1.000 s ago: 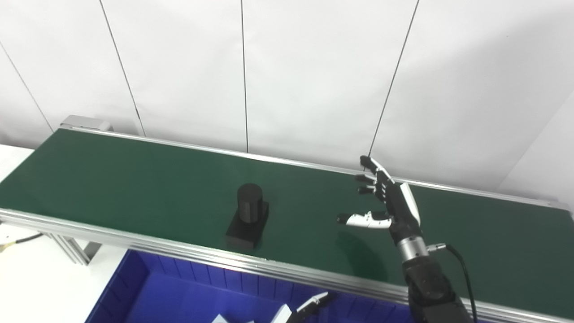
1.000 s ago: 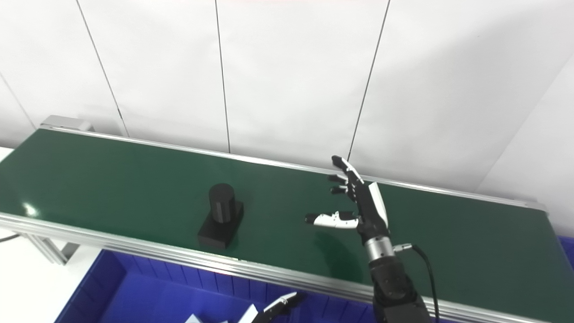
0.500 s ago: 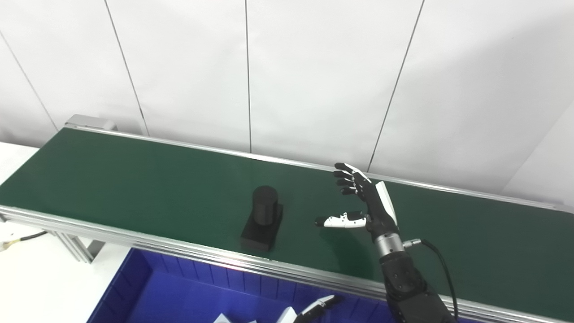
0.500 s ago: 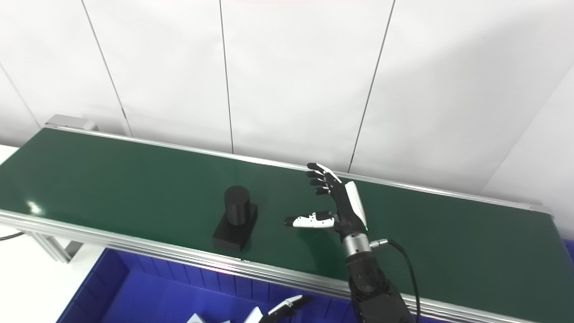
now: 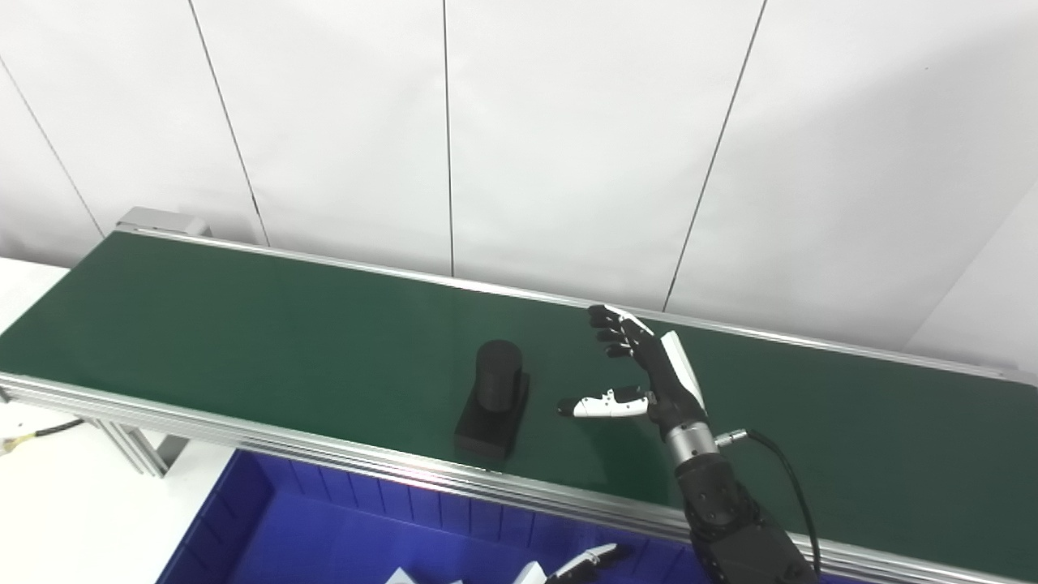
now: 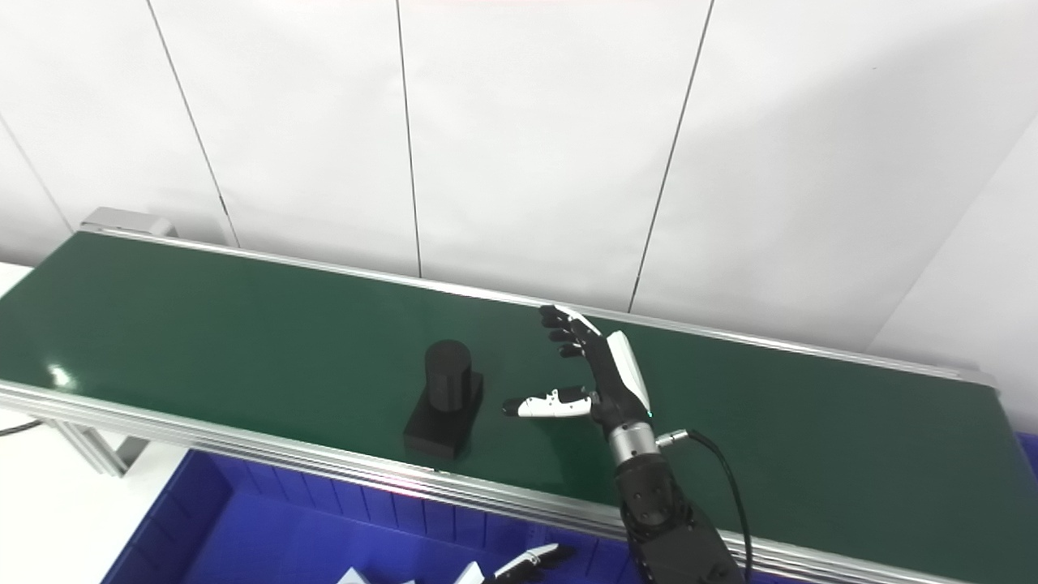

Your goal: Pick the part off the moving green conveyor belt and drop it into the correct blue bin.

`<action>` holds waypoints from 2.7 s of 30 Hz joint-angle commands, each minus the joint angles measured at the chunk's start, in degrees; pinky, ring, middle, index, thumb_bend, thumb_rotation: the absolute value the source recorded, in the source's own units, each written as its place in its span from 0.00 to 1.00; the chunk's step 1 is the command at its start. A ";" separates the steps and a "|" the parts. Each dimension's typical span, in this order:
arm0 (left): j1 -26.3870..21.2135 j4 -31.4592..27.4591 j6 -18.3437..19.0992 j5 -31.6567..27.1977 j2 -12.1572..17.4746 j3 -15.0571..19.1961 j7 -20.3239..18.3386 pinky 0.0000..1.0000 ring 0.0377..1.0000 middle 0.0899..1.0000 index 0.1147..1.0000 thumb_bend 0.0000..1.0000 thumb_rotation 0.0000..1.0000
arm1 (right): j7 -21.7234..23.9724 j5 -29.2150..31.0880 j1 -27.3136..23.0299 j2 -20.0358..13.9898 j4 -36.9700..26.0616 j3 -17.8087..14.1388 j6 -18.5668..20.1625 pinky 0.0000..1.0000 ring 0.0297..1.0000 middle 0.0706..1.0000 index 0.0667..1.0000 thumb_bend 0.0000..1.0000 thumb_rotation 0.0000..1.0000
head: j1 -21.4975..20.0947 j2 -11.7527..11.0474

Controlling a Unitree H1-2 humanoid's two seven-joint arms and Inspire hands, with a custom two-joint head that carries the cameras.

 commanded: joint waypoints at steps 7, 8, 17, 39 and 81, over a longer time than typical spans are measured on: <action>-0.22 -2.53 -1.92 0.56 -0.11 0.07 -0.26 0.83 0.87 0.87 0.84 0.92 0.86 | -2.17 -1.48 -3.70 -0.26 0.26 1.44 -1.90 0.68 0.75 0.78 0.80 1.00 0.17 | 0.05 0.39; -0.15 -2.62 -1.92 0.50 -0.08 0.12 -0.39 0.84 0.87 0.87 0.84 0.92 0.86 | -2.19 -1.52 -3.76 -0.29 0.38 1.60 -1.90 0.68 0.75 0.78 0.79 1.00 0.18 | 0.05 0.39; 0.50 -3.55 -1.92 0.83 0.19 0.40 -0.79 0.84 0.87 0.87 0.85 0.94 0.87 | -4.14 -3.13 -4.21 -0.20 1.85 3.40 -1.90 0.66 0.73 0.76 0.78 1.00 0.19 | 0.17 0.71; 2.07 -5.15 -1.92 0.80 0.32 2.33 -3.54 0.84 0.87 0.88 0.85 0.95 0.87 | -1.24 -2.89 -3.94 1.04 0.96 4.31 -1.90 0.60 0.64 0.70 0.75 0.99 0.26 | -0.36 1.19; 2.88 -9.15 -1.92 -1.49 2.73 4.48 -5.91 0.93 0.91 0.91 0.90 0.94 0.89 | 3.25 -7.96 1.20 -2.13 -12.11 3.60 -1.19 0.25 0.29 0.39 0.49 0.52 0.00 | -21.94 8.90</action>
